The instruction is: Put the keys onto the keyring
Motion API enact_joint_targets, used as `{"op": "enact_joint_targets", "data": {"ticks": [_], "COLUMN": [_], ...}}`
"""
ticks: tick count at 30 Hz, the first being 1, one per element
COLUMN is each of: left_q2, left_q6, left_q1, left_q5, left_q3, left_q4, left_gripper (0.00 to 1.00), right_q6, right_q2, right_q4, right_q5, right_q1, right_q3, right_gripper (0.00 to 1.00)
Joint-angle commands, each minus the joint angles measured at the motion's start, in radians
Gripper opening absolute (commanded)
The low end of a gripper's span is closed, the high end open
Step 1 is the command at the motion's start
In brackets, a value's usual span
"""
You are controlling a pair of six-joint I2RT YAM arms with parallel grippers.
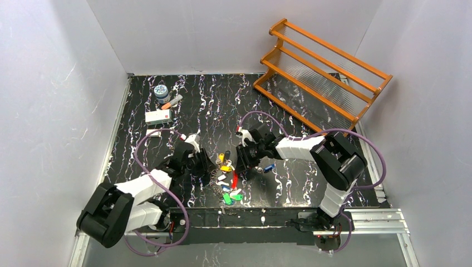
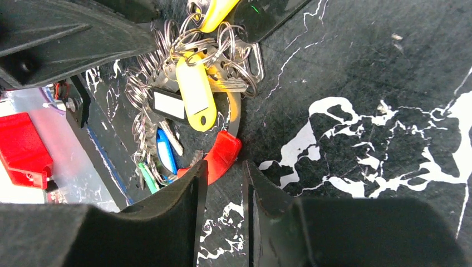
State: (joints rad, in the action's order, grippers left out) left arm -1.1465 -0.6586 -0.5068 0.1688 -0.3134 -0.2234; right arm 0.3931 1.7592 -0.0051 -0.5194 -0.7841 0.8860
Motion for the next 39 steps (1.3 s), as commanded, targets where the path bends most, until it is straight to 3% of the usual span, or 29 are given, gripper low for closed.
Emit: {"op": "enact_joint_targets", "data": {"ticks": [1,9,22,35,39], "left_q2": [-0.080,-0.221,-0.140,0.049,0.118], "left_q6": [0.010,0.031,0.035,0.053,0.047], "left_q1": [0.001,0.001,0.001,0.001,0.001], "left_q5": [0.031,0.072,0.025,-0.184,-0.246], "left_q3": [-0.027,-0.100,-0.056,-0.085,-0.071], "left_q4": [-0.068,-0.104,-0.055,0.186,0.248], "left_gripper": [0.29,0.16,0.12,0.15,0.26], "right_q6": [0.012,0.018,-0.022,-0.126,-0.139], "right_q2": [0.018,0.037,0.107,0.214,0.173], "right_q4": [0.035,0.041,0.007,-0.142,-0.170], "right_q5": [-0.028,-0.007,0.045,0.121,0.128], "right_q1": [0.001,0.002,0.005,0.036,0.037], "right_q3": [-0.017,0.005,0.112,0.370,0.381], "right_gripper": [0.37,0.33,0.25,0.20,0.21]}}
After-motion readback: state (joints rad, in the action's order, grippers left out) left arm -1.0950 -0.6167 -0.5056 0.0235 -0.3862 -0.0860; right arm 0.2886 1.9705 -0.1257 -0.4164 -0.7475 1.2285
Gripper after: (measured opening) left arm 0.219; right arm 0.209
